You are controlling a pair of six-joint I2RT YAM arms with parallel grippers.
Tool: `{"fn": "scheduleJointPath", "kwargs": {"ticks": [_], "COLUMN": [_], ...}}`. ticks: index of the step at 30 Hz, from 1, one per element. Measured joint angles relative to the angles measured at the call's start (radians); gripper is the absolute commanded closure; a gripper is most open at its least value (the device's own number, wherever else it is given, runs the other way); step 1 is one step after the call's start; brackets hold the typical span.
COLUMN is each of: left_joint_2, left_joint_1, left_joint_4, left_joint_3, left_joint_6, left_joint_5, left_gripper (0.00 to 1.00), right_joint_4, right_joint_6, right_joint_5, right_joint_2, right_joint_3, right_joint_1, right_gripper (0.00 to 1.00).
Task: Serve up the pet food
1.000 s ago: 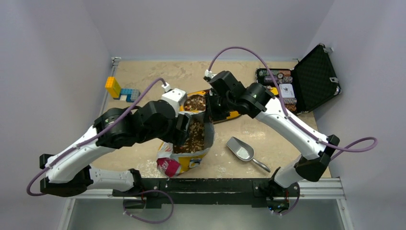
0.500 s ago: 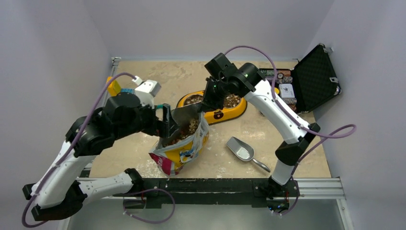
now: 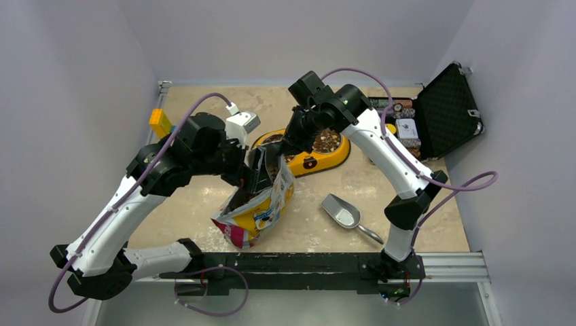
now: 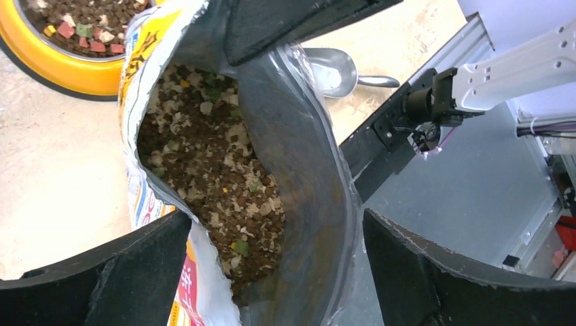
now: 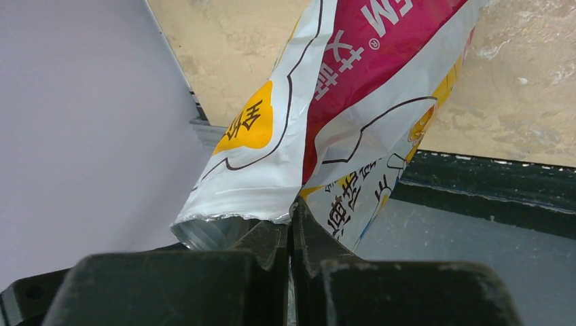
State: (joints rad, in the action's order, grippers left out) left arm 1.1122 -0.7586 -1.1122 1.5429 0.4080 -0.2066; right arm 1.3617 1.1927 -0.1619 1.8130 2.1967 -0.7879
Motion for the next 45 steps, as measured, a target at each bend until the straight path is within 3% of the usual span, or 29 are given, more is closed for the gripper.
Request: {"fn": "scheduleJointPath", "kwargs": {"ticks": [9, 11, 13, 15, 19, 21, 23, 24, 25, 27, 33, 39, 45], "left_joint_2": [0.042, 0.055, 0.071, 0.093, 0.163, 0.169, 0.153, 0.139, 0.124, 0.102, 0.031, -0.002, -0.002], "left_joint_1": [-0.021, -0.032, -0.043, -0.048, -0.048, -0.051, -0.056, -0.056, -0.056, -0.055, -0.052, -0.047, -0.047], "left_joint_4": [0.005, 0.006, 0.000, -0.022, -0.089, -0.093, -0.101, -0.103, -0.108, -0.114, -0.088, -0.105, -0.116], "left_joint_3": [-0.011, -0.012, -0.011, -0.009, 0.015, 0.015, 0.010, 0.002, -0.004, -0.011, -0.071, -0.085, -0.085], "left_joint_6": [-0.035, -0.041, -0.053, -0.052, -0.031, -0.014, 0.002, 0.006, 0.010, 0.016, 0.000, -0.048, -0.076], "left_joint_5": [-0.048, -0.036, 0.013, 0.087, 0.226, 0.247, 0.258, 0.264, 0.268, 0.277, 0.224, 0.150, 0.094], "left_gripper": [0.01, 0.13, 0.38, 0.55, 0.73, 0.91, 1.00, 1.00, 1.00, 1.00, 1.00, 1.00, 1.00], "right_joint_4": [-0.004, -0.006, -0.013, -0.017, -0.117, -0.196, -0.299, -0.341, -0.384, -0.444, -0.595, -0.825, -0.852], "right_joint_6": [0.069, 0.075, 0.075, 0.071, 0.027, -0.040, -0.129, -0.177, -0.239, -0.374, -0.805, -1.215, -1.564], "right_joint_5": [-0.009, -0.016, -0.017, -0.014, -0.013, -0.027, -0.087, -0.118, -0.147, -0.202, -0.338, -0.436, -0.561], "right_joint_2": [0.023, 0.033, 0.037, 0.036, -0.034, -0.092, -0.157, -0.183, -0.213, -0.274, -0.477, -0.612, -0.508], "right_joint_3": [0.021, 0.030, 0.031, 0.030, -0.092, -0.186, -0.282, -0.310, -0.336, -0.370, -0.535, -0.856, -0.806], "right_joint_1": [0.009, 0.012, 0.015, 0.016, 0.017, 0.018, 0.025, 0.029, 0.034, 0.042, 0.079, 0.111, 0.123], "right_gripper": [1.00, 1.00, 1.00, 1.00, 0.98, 0.87, 0.53, 0.40, 0.32, 0.27, 0.26, 0.27, 0.34]}}
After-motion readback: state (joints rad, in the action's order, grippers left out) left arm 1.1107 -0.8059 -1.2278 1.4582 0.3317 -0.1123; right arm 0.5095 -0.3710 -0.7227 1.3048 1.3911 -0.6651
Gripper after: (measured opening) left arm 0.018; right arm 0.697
